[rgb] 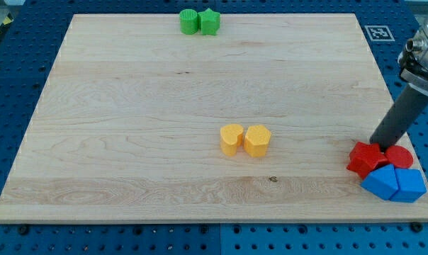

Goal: Push your arm towards the yellow hexagon

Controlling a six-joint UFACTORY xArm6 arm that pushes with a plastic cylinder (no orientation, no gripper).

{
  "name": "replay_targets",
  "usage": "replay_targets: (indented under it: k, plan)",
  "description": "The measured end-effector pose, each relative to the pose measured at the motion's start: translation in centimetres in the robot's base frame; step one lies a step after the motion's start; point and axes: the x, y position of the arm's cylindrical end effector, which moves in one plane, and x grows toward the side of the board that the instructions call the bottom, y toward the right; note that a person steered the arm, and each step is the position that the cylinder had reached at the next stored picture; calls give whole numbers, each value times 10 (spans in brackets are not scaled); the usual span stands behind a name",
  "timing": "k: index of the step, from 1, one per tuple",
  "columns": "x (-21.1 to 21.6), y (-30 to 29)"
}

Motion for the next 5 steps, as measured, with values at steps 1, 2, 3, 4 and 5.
replay_targets:
  k: [1,2,3,4,5]
  plan:
    - [3,0]
    - [-32,-3]
    - [-69,-40]
    - [-78,-104]
    - [-78,-145]
